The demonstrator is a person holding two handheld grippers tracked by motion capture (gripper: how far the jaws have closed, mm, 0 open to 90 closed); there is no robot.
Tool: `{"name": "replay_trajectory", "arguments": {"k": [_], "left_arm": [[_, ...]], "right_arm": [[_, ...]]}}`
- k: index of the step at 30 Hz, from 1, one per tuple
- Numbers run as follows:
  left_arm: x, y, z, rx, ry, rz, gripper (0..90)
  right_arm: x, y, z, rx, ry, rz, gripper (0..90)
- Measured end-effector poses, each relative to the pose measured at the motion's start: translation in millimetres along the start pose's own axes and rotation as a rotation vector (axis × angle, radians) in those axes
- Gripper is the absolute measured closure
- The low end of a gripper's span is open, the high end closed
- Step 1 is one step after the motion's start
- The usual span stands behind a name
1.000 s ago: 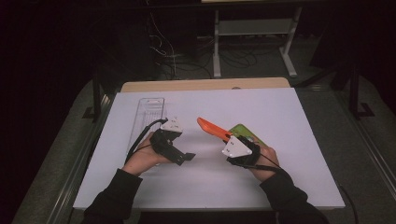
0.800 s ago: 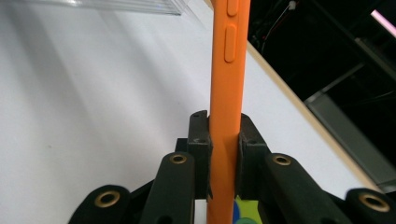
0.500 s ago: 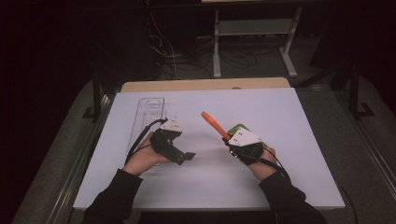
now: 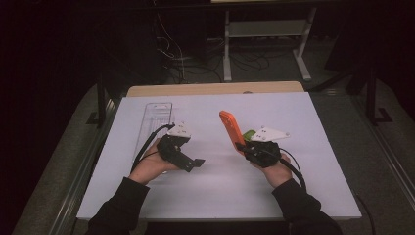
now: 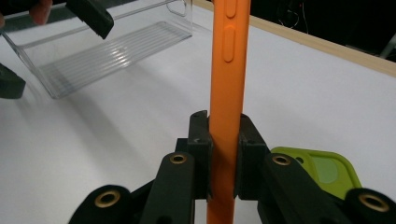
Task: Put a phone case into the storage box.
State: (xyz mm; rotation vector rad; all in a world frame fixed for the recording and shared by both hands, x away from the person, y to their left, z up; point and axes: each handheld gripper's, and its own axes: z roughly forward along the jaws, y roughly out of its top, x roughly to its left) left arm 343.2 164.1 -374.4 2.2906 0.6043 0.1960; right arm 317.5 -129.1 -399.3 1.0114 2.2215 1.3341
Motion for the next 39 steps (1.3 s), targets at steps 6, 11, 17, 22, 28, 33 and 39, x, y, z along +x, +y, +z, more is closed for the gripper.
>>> {"name": "replay_trajectory", "arguments": {"k": [6,11,17,22,28,33,39], "left_arm": [[0.8,-0.5,0.6,-0.010,0.012,-0.015,0.0],[2.3,0.8,0.5,-0.055,-0.002,-0.068,0.0],[4.2,8.9,-2.8,-0.123,-0.021,-0.094,0.0],[5.4,18.6,-1.5,-0.173,-0.039,-0.118,0.0],[9.2,28.8,4.7,-0.216,-0.069,-0.139,0.0],[11.3,38.8,9.7,-0.261,-0.092,-0.163,0.0],[12.0,49.1,19.7,-0.285,-0.120,-0.190,0.0]], "right_arm": [[-5.3,-0.8,-0.4,-0.007,0.007,0.041,78.5],[-3.4,-0.6,-0.4,-0.005,0.011,0.037,78.7],[0.2,0.0,-0.3,-0.005,0.024,0.036,78.7],[1.9,0.4,0.7,-0.020,0.031,0.027,78.7],[3.9,0.9,0.9,-0.028,0.042,0.026,78.7],[6.6,1.6,1.2,-0.029,0.050,0.022,78.8],[11.0,2.1,3.4,-0.030,0.062,0.022,78.8]]}}
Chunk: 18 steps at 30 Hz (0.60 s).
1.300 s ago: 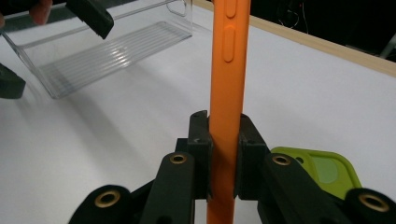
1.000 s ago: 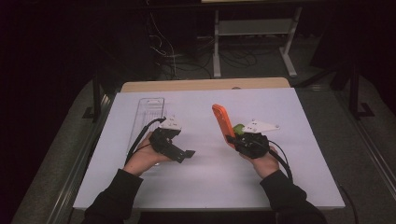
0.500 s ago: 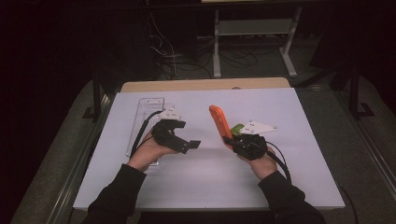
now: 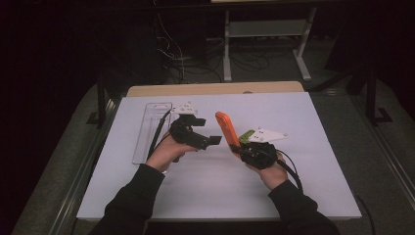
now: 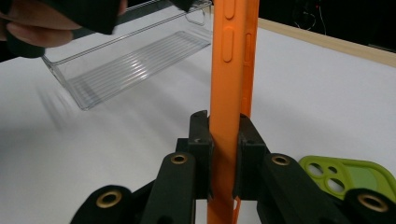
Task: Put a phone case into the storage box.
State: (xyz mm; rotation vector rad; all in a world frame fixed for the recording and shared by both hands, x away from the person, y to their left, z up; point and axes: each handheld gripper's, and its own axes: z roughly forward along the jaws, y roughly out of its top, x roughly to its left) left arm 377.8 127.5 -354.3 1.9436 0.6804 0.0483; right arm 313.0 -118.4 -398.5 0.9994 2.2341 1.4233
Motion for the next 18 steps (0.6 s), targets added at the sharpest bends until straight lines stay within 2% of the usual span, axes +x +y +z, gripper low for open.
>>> {"name": "replay_trajectory", "arguments": {"k": [3,5,8,9,13,18], "left_arm": [[0.4,2.4,5.5,-0.009,-0.017,-0.009,0.0],[2.1,3.4,8.4,0.000,-0.016,0.001,0.0],[2.7,3.6,13.3,-0.026,-0.030,-0.029,0.0],[3.6,4.2,14.6,-0.022,-0.034,-0.019,0.0],[2.5,5.1,20.4,-0.027,-0.041,-0.026,0.0],[1.3,6.9,24.5,-0.056,-0.047,-0.039,0.0]], "right_arm": [[1.3,-0.1,0.9,0.001,0.003,-0.002,78.8],[2.0,0.1,1.3,-0.001,0.006,-0.002,78.8],[2.5,0.6,1.7,-0.009,0.009,-0.002,78.8],[2.8,0.6,1.8,-0.010,0.010,0.000,78.8],[3.8,0.9,1.8,-0.010,0.016,-0.002,78.8],[6.0,0.9,2.8,-0.009,0.024,0.005,78.8]]}}
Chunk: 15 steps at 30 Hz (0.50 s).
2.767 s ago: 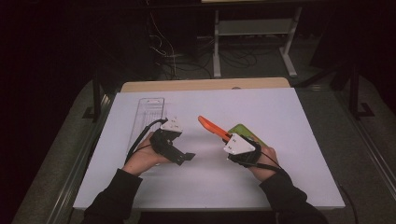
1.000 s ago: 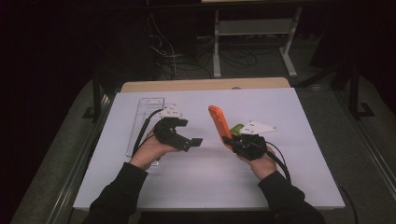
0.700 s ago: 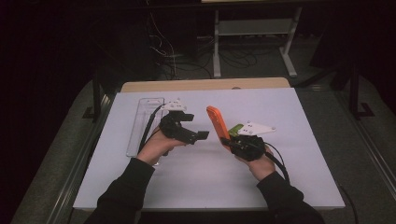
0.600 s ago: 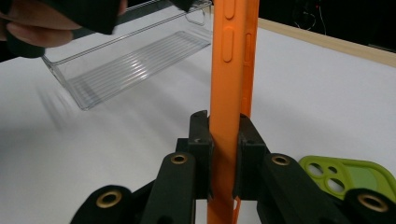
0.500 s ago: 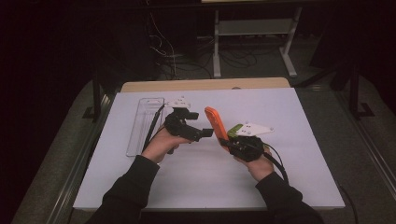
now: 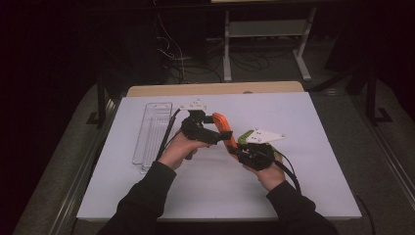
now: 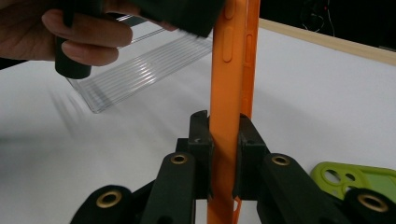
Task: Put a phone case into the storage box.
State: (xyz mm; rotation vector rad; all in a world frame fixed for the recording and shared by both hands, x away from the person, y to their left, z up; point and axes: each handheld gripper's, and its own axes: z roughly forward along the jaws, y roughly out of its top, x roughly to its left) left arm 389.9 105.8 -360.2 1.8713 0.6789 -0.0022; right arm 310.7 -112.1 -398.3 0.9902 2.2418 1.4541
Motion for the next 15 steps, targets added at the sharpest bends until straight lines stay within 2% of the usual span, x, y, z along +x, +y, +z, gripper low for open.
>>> {"name": "replay_trajectory", "arguments": {"k": [4,7,10,13,15], "left_arm": [[-0.4,2.1,1.4,-0.019,0.000,-0.008,0.0],[0.1,2.0,3.1,-0.033,0.002,-0.030,0.0],[-0.3,2.5,4.8,-0.036,0.008,-0.035,0.0],[-1.9,3.4,6.4,-0.048,0.015,-0.029,0.1],[-2.0,3.8,5.9,-0.058,0.029,-0.025,3.3]], "right_arm": [[1.0,-0.1,0.5,0.000,0.002,-0.004,78.8],[1.0,-0.2,0.8,0.000,0.004,-0.003,78.8],[1.8,-1.3,2.1,-0.002,0.004,0.012,78.8],[1.6,-2.1,2.7,-0.002,0.008,0.009,78.8],[0.5,-2.2,2.4,-0.002,0.007,0.004,78.7]]}}
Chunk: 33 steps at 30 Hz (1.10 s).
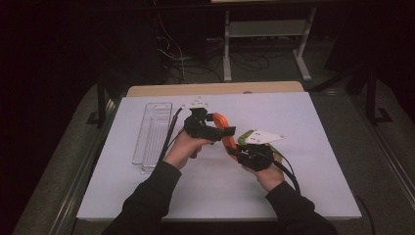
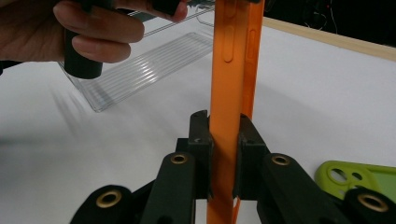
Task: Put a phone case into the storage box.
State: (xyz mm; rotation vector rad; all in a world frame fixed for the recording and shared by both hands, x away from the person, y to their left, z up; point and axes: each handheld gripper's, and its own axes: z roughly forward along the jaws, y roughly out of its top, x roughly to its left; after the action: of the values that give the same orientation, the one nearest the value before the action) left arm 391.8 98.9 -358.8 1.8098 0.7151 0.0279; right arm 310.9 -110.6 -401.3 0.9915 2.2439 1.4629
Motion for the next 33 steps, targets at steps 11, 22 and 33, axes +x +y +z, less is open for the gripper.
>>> {"name": "replay_trajectory", "arguments": {"k": [11,22,33], "left_arm": [[2.3,2.1,-4.0,-0.017,-0.007,-0.008,13.4],[1.1,5.4,-5.4,0.014,0.015,0.017,15.5],[6.8,22.1,-22.2,0.078,0.090,0.049,15.5]], "right_arm": [[0.8,0.1,4.0,0.012,-0.008,-0.008,78.7],[1.7,-1.1,5.0,0.068,0.000,-0.024,57.9],[-16.2,-8.9,-13.0,0.139,-0.020,-0.018,23.5]]}}
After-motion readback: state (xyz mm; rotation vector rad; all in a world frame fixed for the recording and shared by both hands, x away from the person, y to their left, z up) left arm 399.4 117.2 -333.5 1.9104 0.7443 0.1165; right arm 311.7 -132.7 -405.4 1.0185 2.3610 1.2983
